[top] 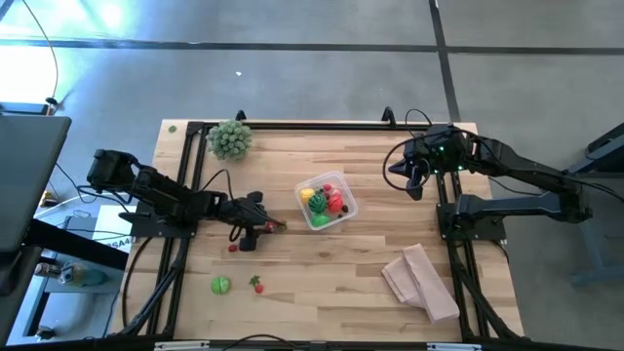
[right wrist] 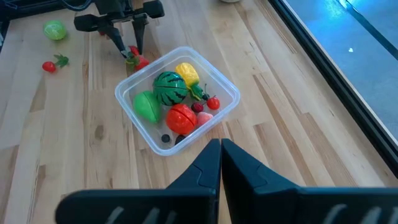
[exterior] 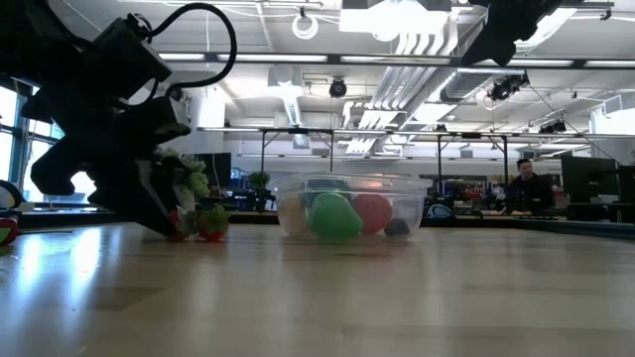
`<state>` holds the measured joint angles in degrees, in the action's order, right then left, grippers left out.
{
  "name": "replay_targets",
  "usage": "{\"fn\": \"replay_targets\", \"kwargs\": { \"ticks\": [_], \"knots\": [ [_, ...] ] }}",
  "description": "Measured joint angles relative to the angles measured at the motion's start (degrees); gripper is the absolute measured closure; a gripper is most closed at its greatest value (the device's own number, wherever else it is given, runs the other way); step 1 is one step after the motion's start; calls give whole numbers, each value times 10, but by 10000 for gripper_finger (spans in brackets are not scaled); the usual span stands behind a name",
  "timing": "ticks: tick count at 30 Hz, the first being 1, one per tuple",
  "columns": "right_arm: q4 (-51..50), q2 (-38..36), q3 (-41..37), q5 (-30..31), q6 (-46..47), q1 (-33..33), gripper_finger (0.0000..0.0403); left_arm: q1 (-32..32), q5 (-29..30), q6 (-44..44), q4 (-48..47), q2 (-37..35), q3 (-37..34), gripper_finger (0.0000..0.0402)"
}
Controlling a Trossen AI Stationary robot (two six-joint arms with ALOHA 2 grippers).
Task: Pick and placing Produce into tupperware
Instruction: Put the red strawberry into the transparent bin
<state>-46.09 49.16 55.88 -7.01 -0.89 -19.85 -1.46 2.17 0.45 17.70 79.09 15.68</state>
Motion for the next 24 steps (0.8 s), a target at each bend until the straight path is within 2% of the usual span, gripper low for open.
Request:
{"fn": "replay_targets", "kwargs": {
  "ticks": [7, 16, 24],
  "knots": [
    [0, 0, 0, 0, 0, 0, 399, 0, 0, 0, 9, 0, 0, 256],
    [0, 0, 0, 0, 0, 0, 399, 0, 5, 0, 14, -3, 0, 251],
    [0, 0, 0, 0, 0, 0, 399, 0, 15, 12, -19, -51, 0, 250]
  ]
}}
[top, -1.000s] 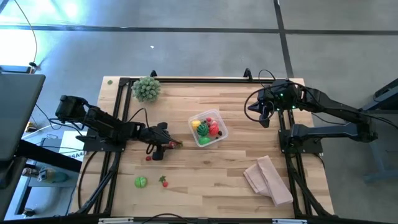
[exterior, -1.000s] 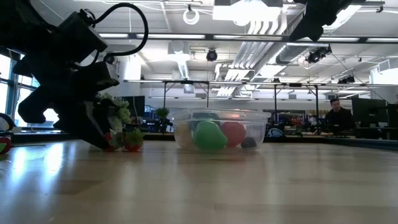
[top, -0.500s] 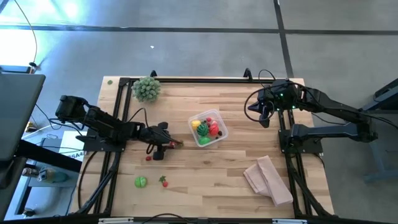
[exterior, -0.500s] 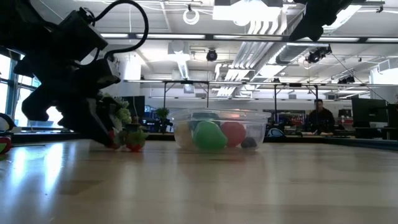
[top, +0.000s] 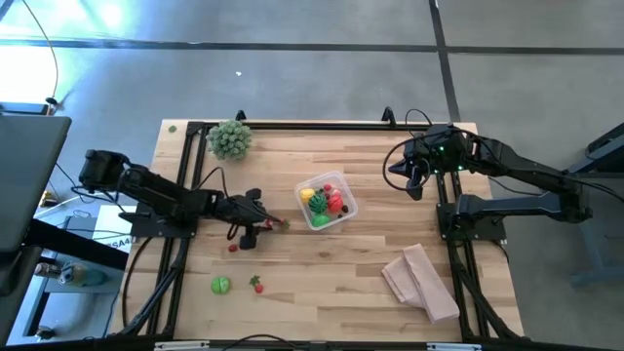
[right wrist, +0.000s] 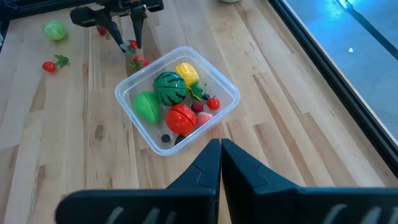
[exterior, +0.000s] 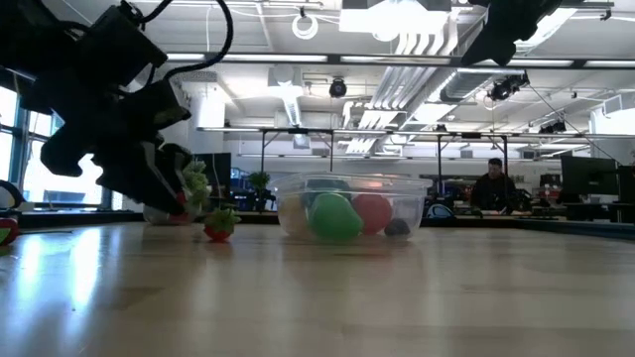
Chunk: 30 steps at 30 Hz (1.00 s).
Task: Pick and placing Produce into tupperware
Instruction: Put the red strawberry into the transparent bin
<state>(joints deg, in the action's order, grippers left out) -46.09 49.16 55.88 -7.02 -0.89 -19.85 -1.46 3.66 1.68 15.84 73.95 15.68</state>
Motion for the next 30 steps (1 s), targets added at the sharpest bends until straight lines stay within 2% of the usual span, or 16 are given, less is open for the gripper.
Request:
{"fn": "replay_targets", "kwargs": {
  "ticks": [9, 15, 22, 25, 30],
  "knots": [
    [0, 0, 0, 0, 0, 0, 399, 0, 15, 0, -15, -107, 0, 250],
    [0, 0, 0, 0, 0, 0, 399, 0, 17, -27, 56, -154, 3, 250],
    [0, 0, 0, 0, 0, 0, 399, -16, 33, -64, 21, -139, 96, 250],
    [0, 0, 0, 0, 0, 0, 399, -54, 4, -64, -14, -112, 153, 250],
    [0, 0, 0, 0, 0, 0, 399, -137, -115, -52, -89, -28, 259, 250]
  ]
}}
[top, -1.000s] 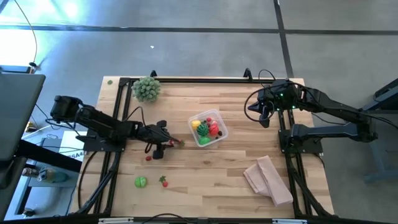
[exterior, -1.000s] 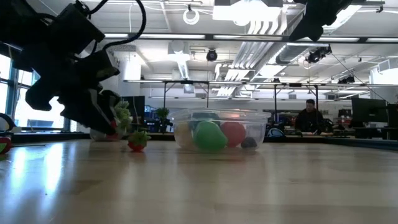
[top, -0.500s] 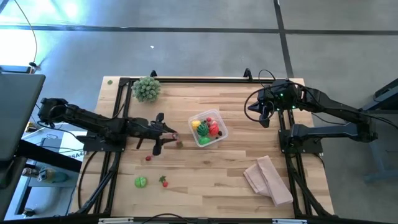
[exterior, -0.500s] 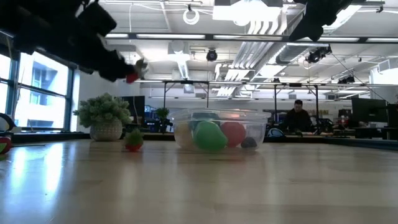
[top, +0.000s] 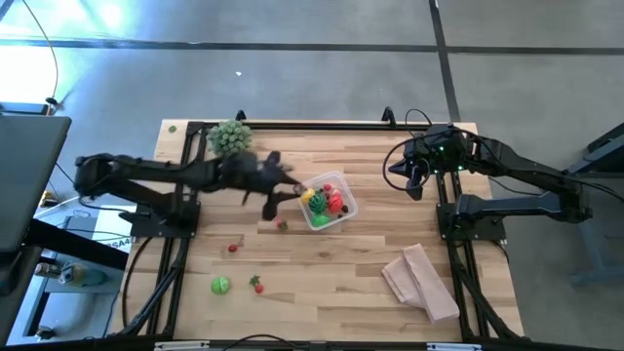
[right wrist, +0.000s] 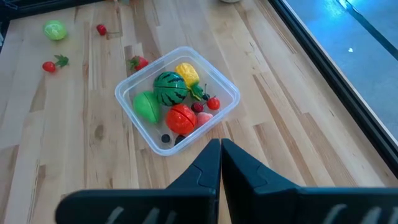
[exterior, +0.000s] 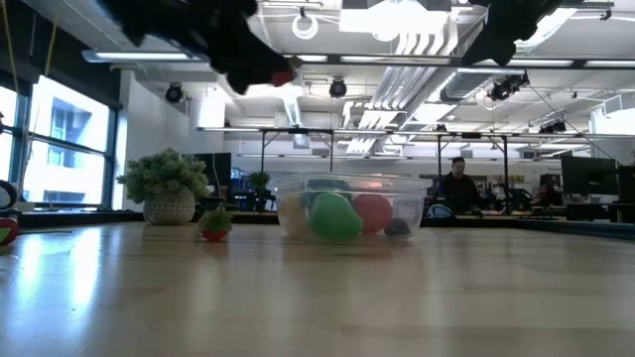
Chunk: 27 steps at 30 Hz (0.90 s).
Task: Pick and placing Produce into tupperware
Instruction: Put the red strawberry into the transparent bin
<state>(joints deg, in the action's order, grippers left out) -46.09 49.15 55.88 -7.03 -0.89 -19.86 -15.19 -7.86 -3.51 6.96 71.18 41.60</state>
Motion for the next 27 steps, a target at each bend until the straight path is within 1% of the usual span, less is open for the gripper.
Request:
{"fn": "replay_targets", "kwargs": {
  "ticks": [5, 8, 10, 14, 18, 22, 27],
  "knots": [
    [0, 0, 0, 0, 0, 0, 399, -62, -97, 8, -67, 122, 120, 250],
    [0, 0, 0, 0, 0, 0, 399, -87, -143, -1, -131, 196, 198, 250],
    [0, 0, 0, 0, 0, 0, 399, -99, -167, -6, -192, 243, 250, 250],
    [0, 0, 0, 0, 0, 0, 399, -113, -184, -12, -325, 329, 347, 250],
    [0, 0, 0, 0, 0, 0, 399, -112, -184, -45, -416, 387, 422, 250],
    [0, 0, 0, 0, 0, 0, 399, -110, -184, -63, -448, 423, 469, 250],
    [0, 0, 0, 0, 0, 0, 399, -110, -187, -74, -450, 451, 488, 250]
  ]
}}
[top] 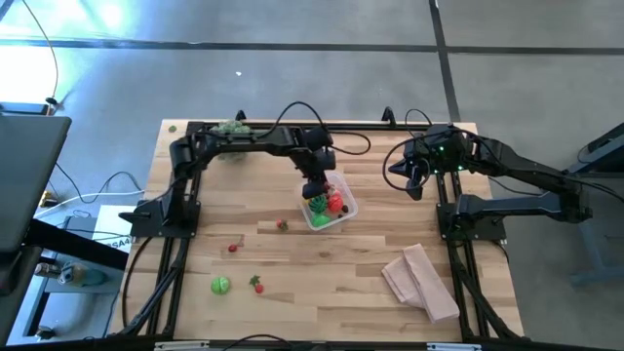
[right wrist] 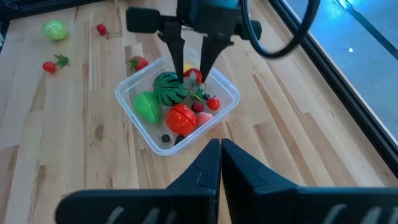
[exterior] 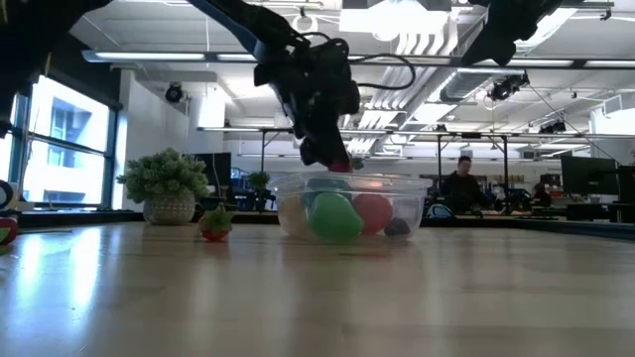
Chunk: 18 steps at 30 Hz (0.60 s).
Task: Pick and placing Produce into tupperware
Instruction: Put the red strawberry into the transparent bin
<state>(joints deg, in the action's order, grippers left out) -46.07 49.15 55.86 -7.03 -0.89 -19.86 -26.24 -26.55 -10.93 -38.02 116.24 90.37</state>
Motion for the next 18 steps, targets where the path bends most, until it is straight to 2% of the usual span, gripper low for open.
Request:
{"fn": "replay_targets", "kwargs": {
  "ticks": [8, 18],
  "knots": [
    [0, 0, 0, 0, 0, 0, 399, 0, -3, -20, 1, 12, 0, 259],
    [0, 0, 0, 0, 0, 0, 399, 1, -9, -19, -3, 12, -4, 239]
  ]
}}
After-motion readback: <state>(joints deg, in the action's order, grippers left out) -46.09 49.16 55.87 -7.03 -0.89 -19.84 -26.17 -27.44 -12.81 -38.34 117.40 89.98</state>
